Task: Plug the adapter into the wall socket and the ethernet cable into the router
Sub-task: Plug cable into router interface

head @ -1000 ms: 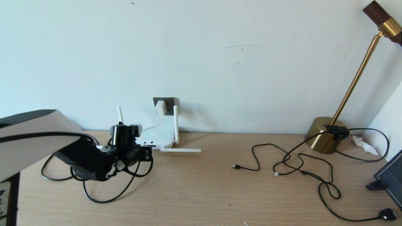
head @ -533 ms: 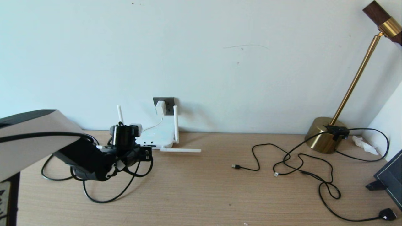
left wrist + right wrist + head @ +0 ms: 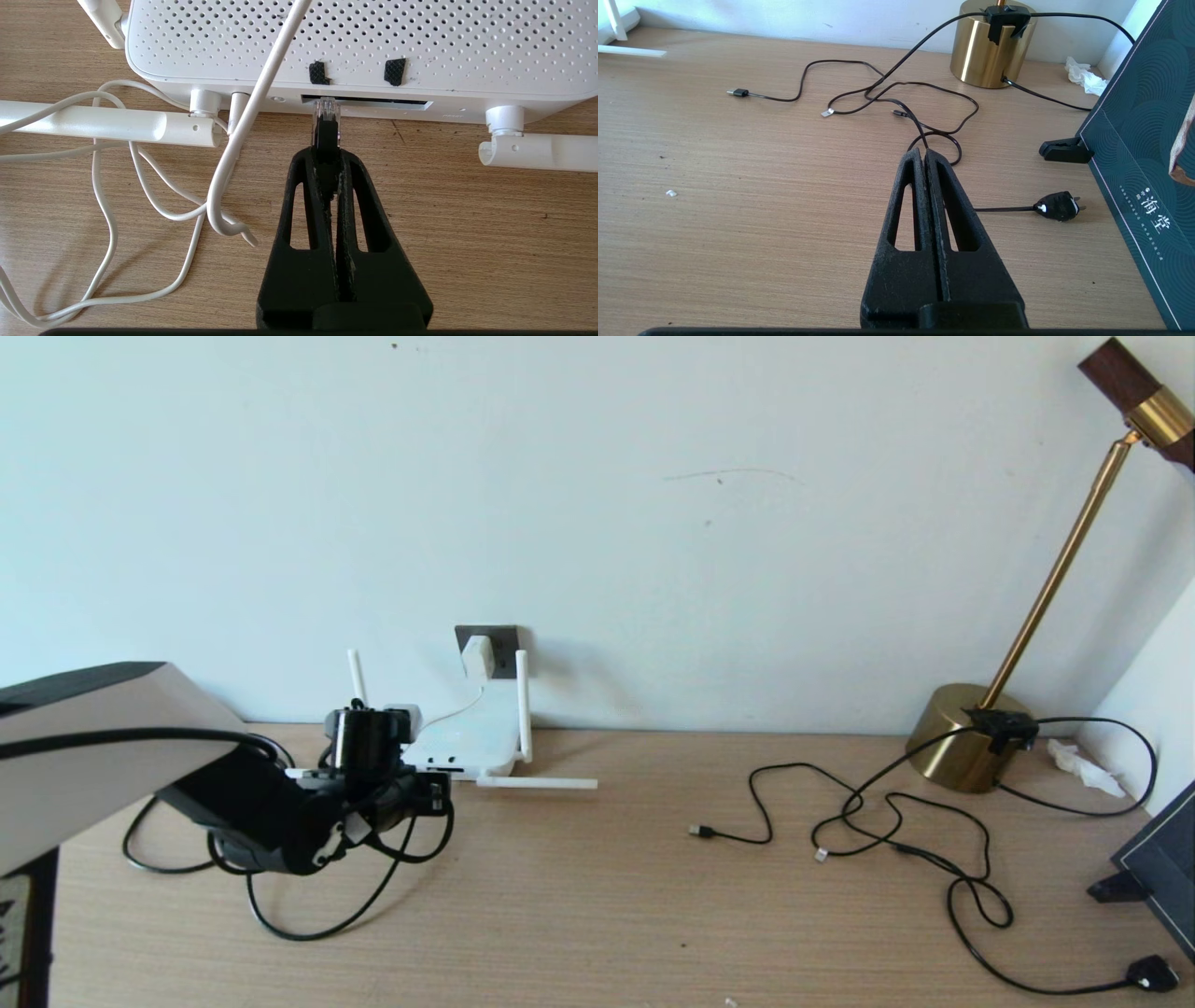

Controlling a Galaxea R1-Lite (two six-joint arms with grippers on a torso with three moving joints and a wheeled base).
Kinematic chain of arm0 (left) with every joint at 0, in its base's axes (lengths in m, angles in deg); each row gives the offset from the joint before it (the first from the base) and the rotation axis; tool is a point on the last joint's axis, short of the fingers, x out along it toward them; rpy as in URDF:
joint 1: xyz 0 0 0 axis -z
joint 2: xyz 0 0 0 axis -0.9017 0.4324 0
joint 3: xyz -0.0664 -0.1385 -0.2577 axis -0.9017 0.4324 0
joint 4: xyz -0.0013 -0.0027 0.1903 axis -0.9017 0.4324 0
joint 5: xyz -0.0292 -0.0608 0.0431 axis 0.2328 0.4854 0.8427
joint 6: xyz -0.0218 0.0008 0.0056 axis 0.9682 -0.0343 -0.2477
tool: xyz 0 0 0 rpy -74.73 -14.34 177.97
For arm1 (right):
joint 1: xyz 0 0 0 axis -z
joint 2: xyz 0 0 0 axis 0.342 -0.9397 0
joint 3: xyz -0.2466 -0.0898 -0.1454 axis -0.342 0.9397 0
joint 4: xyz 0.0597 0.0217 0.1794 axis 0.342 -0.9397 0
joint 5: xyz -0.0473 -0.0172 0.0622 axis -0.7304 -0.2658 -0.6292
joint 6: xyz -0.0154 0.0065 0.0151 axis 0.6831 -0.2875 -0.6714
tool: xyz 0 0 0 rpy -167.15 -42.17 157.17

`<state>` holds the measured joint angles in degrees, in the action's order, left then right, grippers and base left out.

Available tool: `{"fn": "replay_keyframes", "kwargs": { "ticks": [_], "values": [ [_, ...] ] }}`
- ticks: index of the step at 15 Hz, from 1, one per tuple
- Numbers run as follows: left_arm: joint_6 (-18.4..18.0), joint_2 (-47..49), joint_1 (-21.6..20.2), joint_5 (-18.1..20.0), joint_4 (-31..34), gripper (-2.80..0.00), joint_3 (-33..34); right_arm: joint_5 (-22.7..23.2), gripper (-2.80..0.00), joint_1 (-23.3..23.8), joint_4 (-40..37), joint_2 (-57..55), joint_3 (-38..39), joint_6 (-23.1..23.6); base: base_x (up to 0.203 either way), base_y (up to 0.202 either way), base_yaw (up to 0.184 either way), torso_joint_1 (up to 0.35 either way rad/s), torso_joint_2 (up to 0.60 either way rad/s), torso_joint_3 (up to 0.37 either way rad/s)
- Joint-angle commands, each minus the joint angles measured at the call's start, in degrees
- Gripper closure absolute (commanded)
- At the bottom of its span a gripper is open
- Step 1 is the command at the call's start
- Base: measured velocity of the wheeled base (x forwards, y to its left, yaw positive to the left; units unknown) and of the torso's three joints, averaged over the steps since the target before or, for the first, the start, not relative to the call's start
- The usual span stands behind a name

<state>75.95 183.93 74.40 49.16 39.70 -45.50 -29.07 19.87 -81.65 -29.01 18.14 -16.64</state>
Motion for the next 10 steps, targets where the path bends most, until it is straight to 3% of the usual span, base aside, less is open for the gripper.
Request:
{"fn": "replay_keyframes", "kwargs": {
  "ticks": [1, 10],
  "values": [
    [0.02, 0.08, 0.0, -0.09, -0.23, 0.0, 0.03, 0.05, 0.0, -0.04, 0.04, 0.02, 0.0, 0.05, 0.0, 0.0, 0.0, 0.0, 0.0, 0.0],
    [0.02, -0.01, -0.09, -0.09, -0.23, 0.0, -0.13, 0.05, 0.0, -0.04, 0.04, -0.06, 0.0, 0.05, 0.0, 0.0, 0.0, 0.0, 0.0, 0.0]
  ]
}}
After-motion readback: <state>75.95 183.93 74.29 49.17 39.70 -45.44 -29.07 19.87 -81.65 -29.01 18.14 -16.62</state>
